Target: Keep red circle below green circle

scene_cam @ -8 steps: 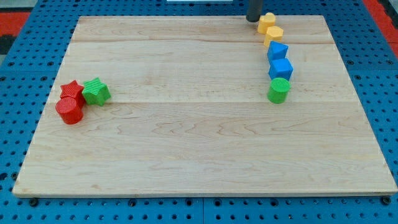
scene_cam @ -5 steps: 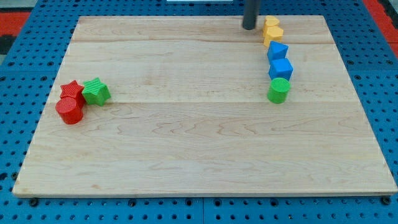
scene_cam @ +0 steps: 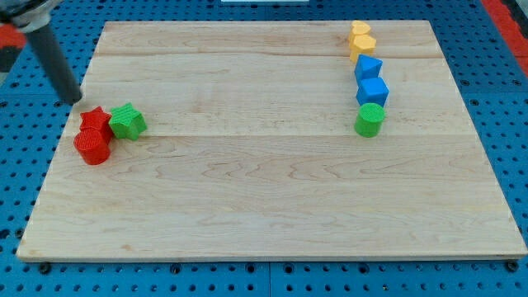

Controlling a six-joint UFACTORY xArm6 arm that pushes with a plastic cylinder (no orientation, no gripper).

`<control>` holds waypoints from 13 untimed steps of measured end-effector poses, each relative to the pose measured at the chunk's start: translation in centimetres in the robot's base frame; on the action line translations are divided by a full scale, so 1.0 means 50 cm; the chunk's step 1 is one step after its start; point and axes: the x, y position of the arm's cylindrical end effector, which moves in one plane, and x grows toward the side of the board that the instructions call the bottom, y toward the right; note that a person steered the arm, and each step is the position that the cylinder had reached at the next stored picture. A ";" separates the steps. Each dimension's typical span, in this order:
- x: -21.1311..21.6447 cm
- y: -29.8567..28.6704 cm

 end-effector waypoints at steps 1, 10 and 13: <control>0.084 0.071; 0.305 0.248; 0.194 0.622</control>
